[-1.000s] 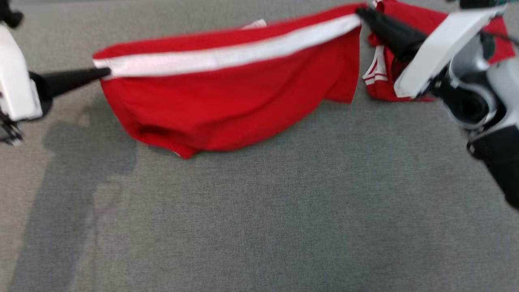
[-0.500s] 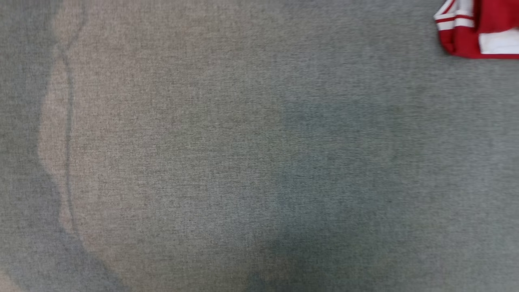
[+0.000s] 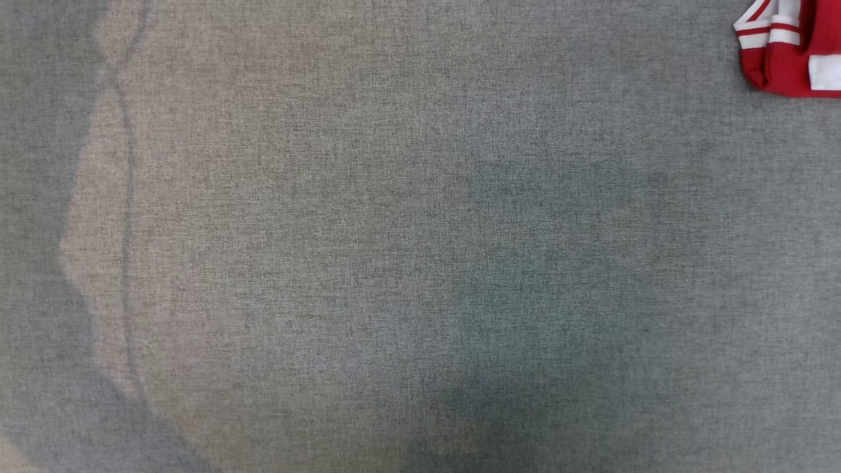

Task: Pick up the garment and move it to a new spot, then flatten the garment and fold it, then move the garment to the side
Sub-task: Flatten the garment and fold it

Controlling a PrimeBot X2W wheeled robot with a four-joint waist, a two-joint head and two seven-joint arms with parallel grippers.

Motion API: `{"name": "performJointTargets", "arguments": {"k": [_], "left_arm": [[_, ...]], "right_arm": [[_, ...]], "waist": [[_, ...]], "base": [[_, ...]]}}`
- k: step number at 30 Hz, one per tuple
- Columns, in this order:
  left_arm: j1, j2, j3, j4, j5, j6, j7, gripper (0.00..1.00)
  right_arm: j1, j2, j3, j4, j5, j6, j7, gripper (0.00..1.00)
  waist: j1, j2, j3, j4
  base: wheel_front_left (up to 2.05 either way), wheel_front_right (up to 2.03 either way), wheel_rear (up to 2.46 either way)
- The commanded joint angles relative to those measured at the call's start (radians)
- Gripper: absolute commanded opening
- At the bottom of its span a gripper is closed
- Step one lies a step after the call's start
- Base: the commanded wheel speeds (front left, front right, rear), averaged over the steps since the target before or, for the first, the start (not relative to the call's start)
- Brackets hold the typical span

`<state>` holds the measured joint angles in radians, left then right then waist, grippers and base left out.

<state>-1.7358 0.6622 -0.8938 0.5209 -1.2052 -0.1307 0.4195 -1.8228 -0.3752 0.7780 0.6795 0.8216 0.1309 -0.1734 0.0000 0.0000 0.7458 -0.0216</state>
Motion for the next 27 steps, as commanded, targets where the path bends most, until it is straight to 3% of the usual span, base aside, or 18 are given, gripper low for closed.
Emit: {"name": "performJointTargets", "arguments": {"k": [1,5,9,15,19,27], "left_arm": [[0.03,0.012,-0.02,-0.007,-0.022,0.0,0.016,0.0],[0.117,0.058,-0.122,-0.091,-0.113,0.0,0.081,0.0],[0.224,0.106,-0.158,-0.182,-0.255,0.0,0.11,0.0],[0.359,0.176,-0.224,-0.254,-0.365,0.0,0.202,0.0],[0.457,0.194,-0.276,-0.275,-0.391,0.0,0.247,0.0],[0.651,0.197,-0.322,-0.369,-0.422,0.0,0.211,0.0]], "right_arm": [[0.029,-0.003,0.017,0.002,0.018,0.0,0.018,0.0],[0.118,-0.036,0.127,-0.024,0.083,0.0,0.11,0.0],[0.214,-0.077,0.225,-0.058,0.14,0.0,0.203,0.0],[0.372,-0.141,0.308,-0.129,0.249,0.0,0.304,0.0],[0.521,-0.192,0.352,-0.199,0.362,0.0,0.383,0.0],[0.77,-0.287,0.41,-0.31,0.486,0.0,0.445,0.0]], "waist": [[0.0,0.0,-0.004,-0.002],[0.0,0.0,-0.037,-0.012],[0.0,0.0,-0.092,-0.032],[0.0,0.0,-0.215,-0.052],[0.0,0.0,-0.33,-0.055],[0.0,0.0,-0.492,-0.05]], "base": [[0.0,0.0,0.0],[0.0,0.0,0.0],[0.0,0.0,0.0],[0.0,0.0,0.0],[0.0,0.0,0.0],[0.0,0.0,0.0]]}}
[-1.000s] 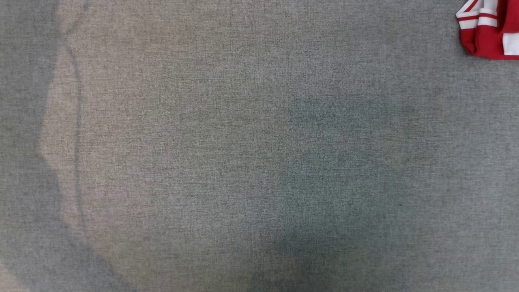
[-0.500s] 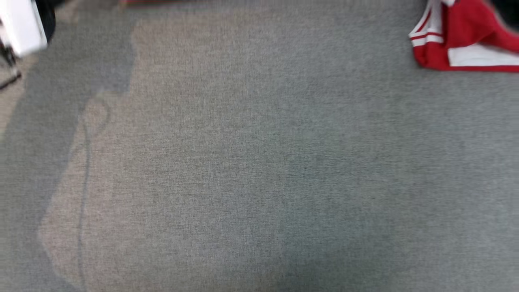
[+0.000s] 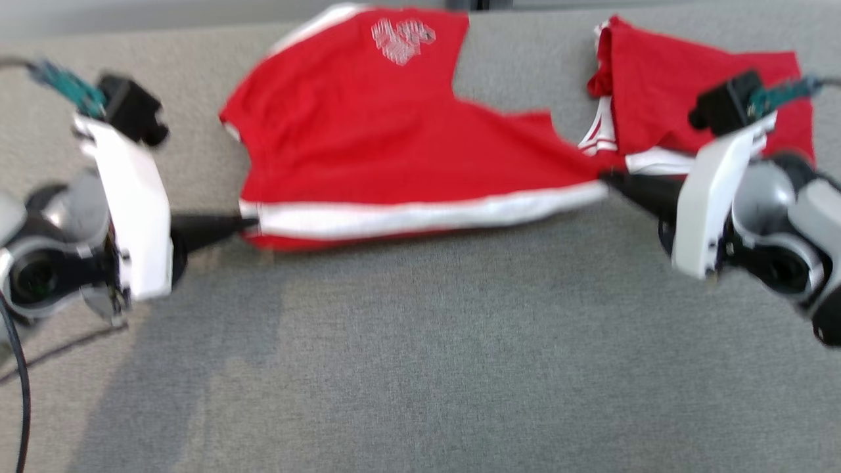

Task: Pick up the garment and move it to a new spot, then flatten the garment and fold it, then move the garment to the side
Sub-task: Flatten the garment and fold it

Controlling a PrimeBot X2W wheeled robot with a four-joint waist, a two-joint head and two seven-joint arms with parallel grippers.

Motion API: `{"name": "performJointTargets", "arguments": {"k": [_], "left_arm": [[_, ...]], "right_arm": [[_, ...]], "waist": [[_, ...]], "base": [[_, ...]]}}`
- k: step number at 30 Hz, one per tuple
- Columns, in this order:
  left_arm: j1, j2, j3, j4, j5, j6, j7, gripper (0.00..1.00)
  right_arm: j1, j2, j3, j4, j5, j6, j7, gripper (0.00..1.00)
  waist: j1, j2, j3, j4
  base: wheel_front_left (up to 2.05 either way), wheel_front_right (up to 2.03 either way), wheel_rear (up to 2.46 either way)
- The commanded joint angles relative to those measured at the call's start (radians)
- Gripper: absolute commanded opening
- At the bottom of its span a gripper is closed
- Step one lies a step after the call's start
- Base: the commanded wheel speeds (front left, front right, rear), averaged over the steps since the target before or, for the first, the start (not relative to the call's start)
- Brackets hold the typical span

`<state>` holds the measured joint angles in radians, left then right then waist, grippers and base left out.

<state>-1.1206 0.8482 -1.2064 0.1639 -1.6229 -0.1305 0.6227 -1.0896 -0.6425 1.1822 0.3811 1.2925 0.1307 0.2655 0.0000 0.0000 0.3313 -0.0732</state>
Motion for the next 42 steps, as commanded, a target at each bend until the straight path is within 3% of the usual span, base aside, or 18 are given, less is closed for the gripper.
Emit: {"name": "performJointTargets", "arguments": {"k": [1,12,18,23,30,42], "left_arm": [[0.054,0.013,-0.015,-0.025,-0.007,0.0,0.013,0.0],[0.237,0.076,-0.052,-0.165,-0.05,0.0,0.105,0.0],[0.34,0.11,-0.06,-0.237,-0.072,0.0,0.137,0.0],[0.353,0.113,-0.05,-0.245,-0.064,0.0,0.135,0.0],[0.294,0.076,0.017,-0.176,-0.107,0.0,0.14,0.0],[0.17,-0.014,0.165,-0.049,-0.162,0.0,0.194,0.0]], "right_arm": [[0.064,-0.034,0.009,-0.029,0.025,0.0,0.011,0.0],[0.307,-0.178,0.023,-0.185,0.058,0.0,0.073,0.0],[0.416,-0.259,-0.025,-0.28,0.1,0.0,0.1,0.0],[0.446,-0.29,-0.078,-0.35,0.103,0.0,0.123,0.0],[0.381,-0.245,-0.169,-0.315,0.08,0.0,0.213,0.0],[0.098,-0.047,-0.311,-0.134,-0.055,0.0,0.426,0.0]], "waist": [[0.0,0.0,-0.092,0.003],[0.0,0.0,-0.2,0.0],[0.0,0.0,-0.225,0.012],[0.0,0.0,-0.222,0.032],[0.0,0.0,-0.161,0.07],[0.0,0.0,0.03,0.146]], "base": [[0.0,0.0,0.0],[0.0,0.0,0.0],[0.0,0.0,0.0],[0.0,0.0,0.0],[0.0,0.0,0.0],[0.0,0.0,0.0]]}}
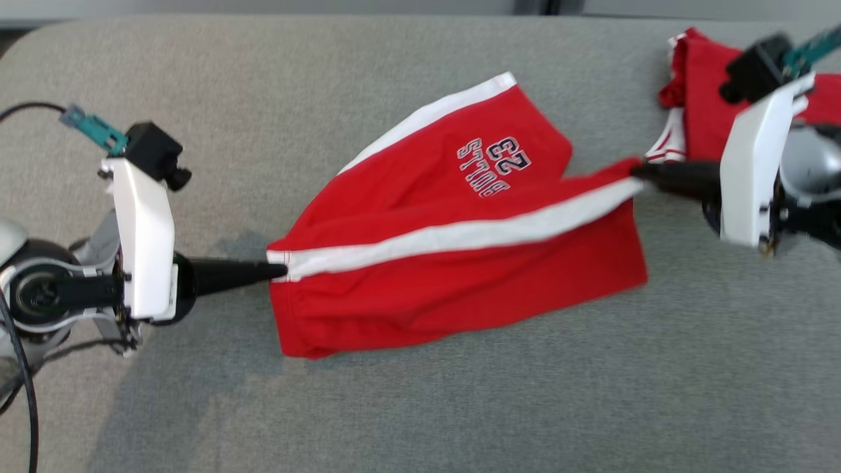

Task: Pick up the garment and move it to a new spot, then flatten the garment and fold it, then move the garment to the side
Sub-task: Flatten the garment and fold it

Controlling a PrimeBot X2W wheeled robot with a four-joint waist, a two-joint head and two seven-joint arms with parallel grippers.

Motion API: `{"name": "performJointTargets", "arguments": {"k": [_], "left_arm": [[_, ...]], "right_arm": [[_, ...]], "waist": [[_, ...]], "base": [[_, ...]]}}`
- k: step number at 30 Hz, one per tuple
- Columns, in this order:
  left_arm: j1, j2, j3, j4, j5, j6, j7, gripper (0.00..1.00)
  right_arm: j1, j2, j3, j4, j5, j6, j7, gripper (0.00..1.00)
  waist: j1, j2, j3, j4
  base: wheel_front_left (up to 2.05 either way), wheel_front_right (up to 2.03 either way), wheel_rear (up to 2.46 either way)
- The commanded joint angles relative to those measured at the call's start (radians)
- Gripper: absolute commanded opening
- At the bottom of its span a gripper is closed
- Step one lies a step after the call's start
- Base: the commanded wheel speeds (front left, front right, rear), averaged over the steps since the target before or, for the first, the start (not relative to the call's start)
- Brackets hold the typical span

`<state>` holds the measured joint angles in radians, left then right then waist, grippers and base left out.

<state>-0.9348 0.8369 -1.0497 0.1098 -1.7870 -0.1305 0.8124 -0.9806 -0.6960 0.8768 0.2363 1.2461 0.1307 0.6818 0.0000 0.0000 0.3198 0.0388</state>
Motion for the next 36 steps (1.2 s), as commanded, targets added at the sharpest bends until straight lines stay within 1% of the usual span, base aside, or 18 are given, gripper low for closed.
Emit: {"name": "performJointTargets", "arguments": {"k": [1,7,8,13,17,25,30,36], "left_arm": [[-0.023,-0.01,0.021,0.011,0.001,0.0,0.007,0.0],[-0.048,-0.038,0.072,0.027,0.012,0.0,0.041,0.0],[-0.048,-0.038,0.072,0.027,0.012,0.0,0.041,0.0],[-0.024,-0.053,0.108,0.038,0.025,0.0,0.045,0.0],[-0.017,-0.076,0.146,0.044,0.037,0.0,0.03,0.0],[-0.025,-0.112,0.201,0.067,0.063,0.0,0.055,0.0],[-0.025,-0.124,0.226,0.077,0.085,0.0,0.073,0.0],[-0.025,-0.141,0.257,0.076,0.1,0.0,0.09,0.0]], "right_arm": [[-0.035,0.024,-0.016,0.031,-0.023,0.0,0.02,0.0],[-0.131,0.099,-0.053,0.131,-0.096,0.0,0.052,0.0],[-0.131,0.099,-0.053,0.131,-0.096,0.0,0.052,0.0],[-0.168,0.147,-0.068,0.206,-0.124,0.0,0.042,0.0],[-0.203,0.169,-0.075,0.277,-0.141,0.0,0.047,0.0],[-0.28,0.216,-0.095,0.408,-0.167,0.0,0.06,0.0],[-0.32,0.237,-0.101,0.452,-0.177,0.0,0.048,0.0],[-0.366,0.234,-0.095,0.479,-0.201,0.0,0.012,0.0]], "waist": [[0.0,0.0,0.052,0.043],[0.0,0.0,0.087,0.093],[0.0,0.0,0.087,0.093],[0.0,0.0,0.106,0.121],[0.0,0.0,0.128,0.14],[0.0,0.0,0.173,0.157],[0.0,0.0,0.189,0.164],[0.0,0.0,0.209,0.178]], "base": [[0.0,0.0,0.0],[0.0,0.0,0.0],[0.0,0.0,0.0],[0.0,0.0,0.0],[0.0,0.0,0.0],[0.0,0.0,0.0],[0.0,0.0,0.0],[0.0,0.0,0.0]]}}
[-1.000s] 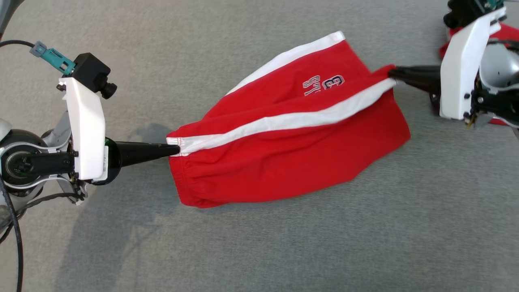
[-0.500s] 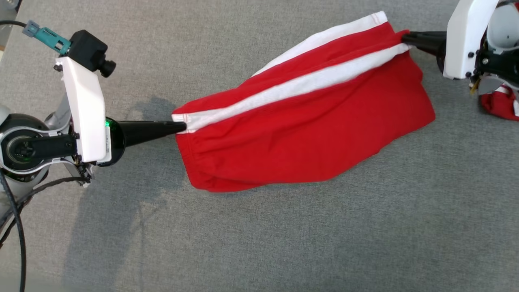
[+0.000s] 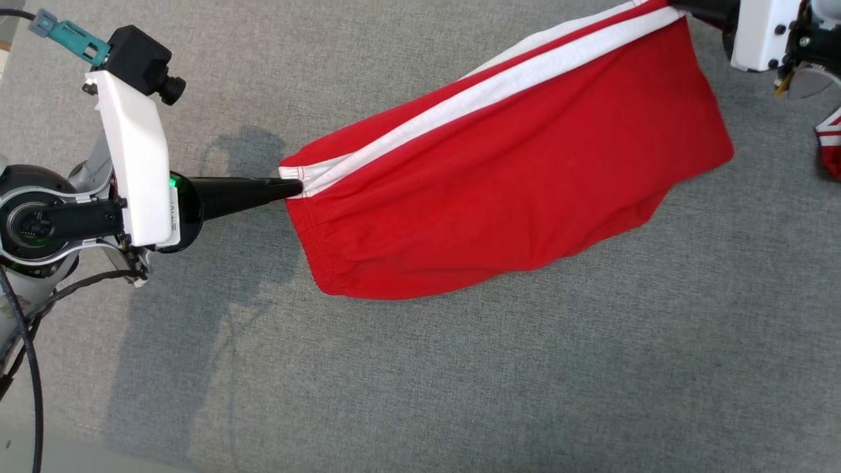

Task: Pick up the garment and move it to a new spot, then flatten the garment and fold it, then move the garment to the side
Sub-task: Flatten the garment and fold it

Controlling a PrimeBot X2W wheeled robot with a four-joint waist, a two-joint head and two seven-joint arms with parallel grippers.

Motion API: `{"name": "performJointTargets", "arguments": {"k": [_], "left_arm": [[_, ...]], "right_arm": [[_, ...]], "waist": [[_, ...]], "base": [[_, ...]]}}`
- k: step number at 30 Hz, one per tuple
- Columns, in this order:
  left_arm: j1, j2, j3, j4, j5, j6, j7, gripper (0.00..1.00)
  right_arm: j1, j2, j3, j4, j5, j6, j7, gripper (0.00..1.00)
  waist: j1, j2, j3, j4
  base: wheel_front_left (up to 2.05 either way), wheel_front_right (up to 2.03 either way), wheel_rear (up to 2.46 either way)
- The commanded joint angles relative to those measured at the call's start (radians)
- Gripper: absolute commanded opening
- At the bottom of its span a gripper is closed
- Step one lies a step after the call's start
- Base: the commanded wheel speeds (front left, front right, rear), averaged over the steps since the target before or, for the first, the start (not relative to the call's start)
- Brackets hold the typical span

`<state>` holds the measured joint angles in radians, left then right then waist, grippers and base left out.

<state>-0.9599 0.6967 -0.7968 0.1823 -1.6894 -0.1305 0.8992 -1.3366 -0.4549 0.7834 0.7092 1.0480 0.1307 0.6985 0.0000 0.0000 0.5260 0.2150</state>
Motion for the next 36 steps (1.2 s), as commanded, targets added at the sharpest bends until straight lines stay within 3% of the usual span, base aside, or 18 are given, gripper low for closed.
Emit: {"name": "performJointTargets", "arguments": {"k": [1,13,14,15,16,17,18,19,20,31,36], "left_arm": [[-0.001,-0.004,0.008,0.003,0.008,0.0,0.005,0.0],[-0.021,-0.036,0.046,0.013,0.065,0.0,0.015,0.02],[-0.022,-0.038,0.049,0.013,0.067,0.0,0.017,0.11],[-0.022,-0.04,0.05,0.012,0.07,0.0,0.019,0.4],[-0.022,-0.04,0.05,0.012,0.07,0.0,0.019,0.4],[-0.023,-0.041,0.052,0.013,0.072,0.0,0.019,0.71],[-0.023,-0.043,0.054,0.015,0.076,0.0,0.019,1.0],[-0.022,-0.044,0.054,0.015,0.08,0.0,0.02,1.0],[-0.021,-0.044,0.053,0.016,0.082,0.0,0.023,1.0],[0.006,-0.023,0.063,0.02,0.124,0.0,0.0,1.0],[0.013,0.005,0.07,-0.009,0.201,0.0,-0.096,1.0]], "right_arm": [[-0.016,-0.007,-0.002,0.017,-0.005,0.0,-0.007,0.0],[-0.063,0.043,0.029,0.107,-0.01,0.0,-0.043,0.0],[-0.067,0.048,0.032,0.11,-0.009,0.0,-0.044,0.0],[-0.07,0.051,0.034,0.114,-0.009,0.0,-0.046,0.0],[-0.07,0.051,0.034,0.114,-0.009,0.0,-0.046,0.0],[-0.071,0.054,0.037,0.118,-0.007,0.0,-0.049,0.09],[-0.072,0.056,0.04,0.121,-0.004,0.0,-0.053,0.4],[-0.072,0.06,0.04,0.119,0.0,0.0,-0.06,0.86],[-0.071,0.063,0.039,0.119,0.004,0.0,-0.07,1.0],[-0.023,0.046,0.07,0.066,0.061,0.0,-0.173,1.0],[0.036,0.011,0.087,0.03,0.099,0.0,-0.242,1.0]], "waist": [[0.0,0.0,0.006,0.005],[0.0,0.0,0.046,0.016],[0.0,0.0,0.048,0.016],[0.0,0.0,0.049,0.015],[0.0,0.0,0.049,0.015],[0.0,0.0,0.05,0.014],[0.0,0.0,0.05,0.013],[0.0,0.0,0.049,0.011],[0.0,0.0,0.047,0.01],[0.0,0.0,-0.026,-0.011],[0.0,0.0,-0.09,-0.027]], "base": [[0.0,0.0,0.0],[0.0,0.0,0.0],[0.0,0.0,0.0],[0.0,0.0,0.0],[0.0,0.0,0.0],[0.0,0.0,0.0],[0.0,0.0,0.0],[0.0,0.0,0.0],[0.0,0.0,0.0],[0.0,0.0,0.0],[0.0,0.0,0.0]]}}
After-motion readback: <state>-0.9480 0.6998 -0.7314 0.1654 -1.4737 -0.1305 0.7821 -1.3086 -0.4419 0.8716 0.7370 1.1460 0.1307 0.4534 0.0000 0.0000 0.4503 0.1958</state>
